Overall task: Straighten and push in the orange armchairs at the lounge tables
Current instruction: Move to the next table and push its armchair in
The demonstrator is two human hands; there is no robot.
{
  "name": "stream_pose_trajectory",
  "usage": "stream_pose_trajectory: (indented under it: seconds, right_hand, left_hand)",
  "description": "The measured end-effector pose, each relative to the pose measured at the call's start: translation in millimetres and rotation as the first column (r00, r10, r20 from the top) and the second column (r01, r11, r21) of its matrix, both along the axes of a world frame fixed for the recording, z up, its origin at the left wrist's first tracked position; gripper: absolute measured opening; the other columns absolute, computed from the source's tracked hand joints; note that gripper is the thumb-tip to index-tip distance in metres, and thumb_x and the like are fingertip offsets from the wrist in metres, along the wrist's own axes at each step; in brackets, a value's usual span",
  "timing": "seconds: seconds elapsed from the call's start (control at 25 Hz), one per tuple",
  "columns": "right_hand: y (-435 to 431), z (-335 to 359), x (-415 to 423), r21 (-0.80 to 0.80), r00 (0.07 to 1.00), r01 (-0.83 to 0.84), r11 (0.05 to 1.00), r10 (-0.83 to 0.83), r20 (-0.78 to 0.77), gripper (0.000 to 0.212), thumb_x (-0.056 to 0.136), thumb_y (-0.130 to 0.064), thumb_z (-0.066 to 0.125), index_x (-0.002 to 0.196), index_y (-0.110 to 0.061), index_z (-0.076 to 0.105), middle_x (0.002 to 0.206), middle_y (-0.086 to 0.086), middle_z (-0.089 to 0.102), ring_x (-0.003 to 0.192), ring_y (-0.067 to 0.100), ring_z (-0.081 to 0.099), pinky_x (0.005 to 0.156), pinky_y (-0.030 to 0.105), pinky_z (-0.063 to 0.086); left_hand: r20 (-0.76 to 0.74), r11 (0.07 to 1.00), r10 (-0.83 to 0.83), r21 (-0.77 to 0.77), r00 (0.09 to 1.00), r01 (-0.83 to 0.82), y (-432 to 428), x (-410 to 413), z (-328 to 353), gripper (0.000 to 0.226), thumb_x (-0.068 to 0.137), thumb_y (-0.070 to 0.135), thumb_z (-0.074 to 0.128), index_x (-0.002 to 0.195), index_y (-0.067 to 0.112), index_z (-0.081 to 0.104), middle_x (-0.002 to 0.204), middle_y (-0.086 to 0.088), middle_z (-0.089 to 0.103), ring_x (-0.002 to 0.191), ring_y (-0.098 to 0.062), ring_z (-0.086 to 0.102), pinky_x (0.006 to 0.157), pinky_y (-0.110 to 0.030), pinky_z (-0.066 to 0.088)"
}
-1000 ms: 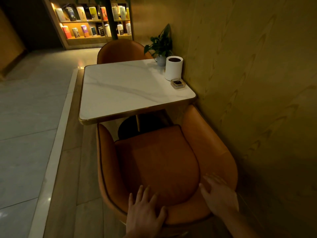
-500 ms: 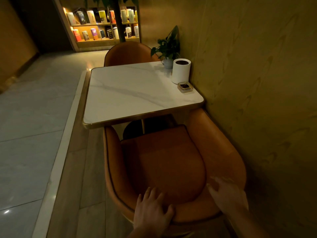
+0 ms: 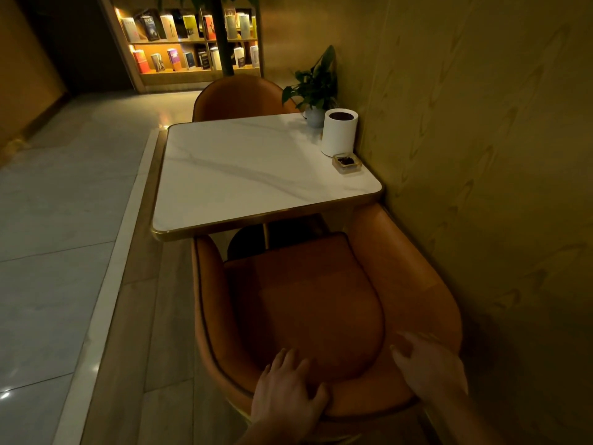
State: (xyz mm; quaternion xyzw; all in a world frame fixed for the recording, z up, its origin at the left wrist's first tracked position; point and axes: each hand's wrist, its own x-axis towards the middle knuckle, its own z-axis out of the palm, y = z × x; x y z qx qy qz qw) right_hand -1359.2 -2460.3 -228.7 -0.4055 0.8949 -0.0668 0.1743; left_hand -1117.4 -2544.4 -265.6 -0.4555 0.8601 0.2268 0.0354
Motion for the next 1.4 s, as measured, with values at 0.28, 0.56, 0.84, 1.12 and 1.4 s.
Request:
stream_pose_trajectory:
  seconds: [0.28,0.56,0.84,1.12,1.4]
  right_hand:
    - [-6,-1,0,0.001,1.000,0.003,1.000,-0.003,-0.016,0.049,0.096,-0.055,0.044,0.142,-0.038,0.044,0.147,-0.007,0.046,0.132,0.015,0.044,0.101,0.034,0.041]
    - [-4,-2,0,-0.009,0.999,-0.009,1.000,0.009,-0.035,0.047,0.097,-0.054,0.043,0.142,-0.038,0.045,0.147,-0.007,0.046,0.133,0.016,0.043,0.099,0.033,0.040]
    - [-5,-6,-1,-0.026,0.999,-0.003,1.000,0.002,-0.043,0.047,0.097,-0.053,0.044,0.141,-0.036,0.047,0.146,-0.006,0.048,0.133,0.017,0.043,0.100,0.032,0.039]
    - [-4,-10,-1,-0.059,0.999,0.017,0.998,-0.019,-0.027,0.045,0.095,-0.052,0.048,0.137,-0.037,0.052,0.144,-0.005,0.050,0.131,0.019,0.045,0.098,0.035,0.041]
    - [-4,-13,-4,-0.059,1.000,0.005,0.998,-0.007,-0.028,0.045,0.096,-0.050,0.047,0.139,-0.034,0.051,0.145,-0.002,0.050,0.130,0.022,0.046,0.100,0.037,0.042]
  left_hand:
    - [-0.003,1.000,-0.006,-0.002,1.000,0.006,-9,-1,-3,0.069,0.083,0.070,0.028,0.147,0.043,0.031,0.161,0.012,0.024,0.150,-0.015,0.015,0.114,-0.041,0.031]
    - [0.018,1.000,0.004,-0.019,1.000,-0.003,-8,-2,-4,0.070,0.082,0.069,0.025,0.145,0.040,0.036,0.156,0.008,0.033,0.146,-0.018,0.025,0.113,-0.041,0.031]
    - [0.027,1.000,0.001,-0.016,1.000,0.000,-8,-2,-4,0.068,0.084,0.069,0.024,0.143,0.040,0.038,0.151,0.010,0.037,0.142,-0.017,0.029,0.112,-0.044,0.033]
    - [0.030,1.000,0.002,-0.007,1.000,-0.002,-8,-1,-6,0.066,0.087,0.068,0.025,0.144,0.038,0.038,0.153,0.007,0.037,0.143,-0.019,0.028,0.112,-0.045,0.032]
    - [0.027,1.000,0.001,-0.015,1.000,-0.001,-8,0,-10,0.064,0.089,0.068,0.025,0.144,0.037,0.039,0.152,0.005,0.037,0.142,-0.020,0.030,0.111,-0.045,0.033]
